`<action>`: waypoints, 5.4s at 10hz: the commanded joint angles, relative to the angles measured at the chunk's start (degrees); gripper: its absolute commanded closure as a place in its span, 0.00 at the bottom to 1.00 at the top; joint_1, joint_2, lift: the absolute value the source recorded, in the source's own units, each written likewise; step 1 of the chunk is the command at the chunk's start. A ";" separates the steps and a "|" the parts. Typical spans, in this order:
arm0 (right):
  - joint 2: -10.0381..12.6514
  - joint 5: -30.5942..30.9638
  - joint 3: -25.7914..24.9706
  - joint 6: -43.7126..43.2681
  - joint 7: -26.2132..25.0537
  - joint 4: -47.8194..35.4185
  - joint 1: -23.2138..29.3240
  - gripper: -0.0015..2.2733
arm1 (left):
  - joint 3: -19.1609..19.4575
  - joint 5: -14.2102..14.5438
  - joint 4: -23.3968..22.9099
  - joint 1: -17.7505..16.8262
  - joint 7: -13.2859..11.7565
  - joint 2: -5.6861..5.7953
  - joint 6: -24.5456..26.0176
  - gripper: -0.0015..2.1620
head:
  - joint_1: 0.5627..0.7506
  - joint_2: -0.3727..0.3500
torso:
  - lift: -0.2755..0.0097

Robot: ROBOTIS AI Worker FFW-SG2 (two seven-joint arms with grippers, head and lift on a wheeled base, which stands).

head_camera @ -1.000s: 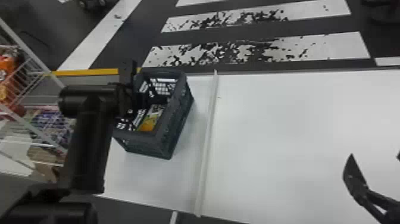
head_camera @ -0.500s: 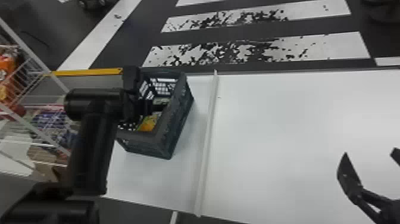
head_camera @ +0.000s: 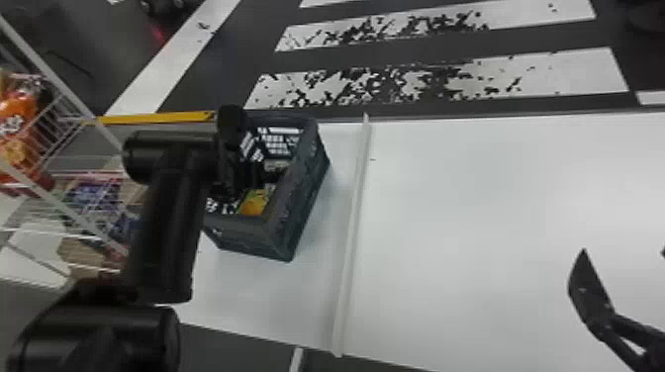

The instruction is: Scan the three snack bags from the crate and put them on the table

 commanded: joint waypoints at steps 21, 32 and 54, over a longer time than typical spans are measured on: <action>0.75 2.55 2.77 -0.22 -0.80 -0.13 1.25 0.06 | 2.38 3.61 -14.12 12.33 10.10 -0.62 -4.10 0.84 | 0.70 1.00 | 0.64; 0.93 2.81 2.77 -1.10 -0.80 -0.22 1.69 0.06 | 7.48 7.83 -29.41 19.63 12.48 -0.79 -1.47 0.87 | 0.70 1.00 | 0.64; 2.25 -4.13 -9.00 5.76 -0.53 -0.04 -4.99 0.06 | -2.36 17.76 -66.85 34.13 3.07 -15.82 9.78 0.87 | 0.70 0.42 | 0.64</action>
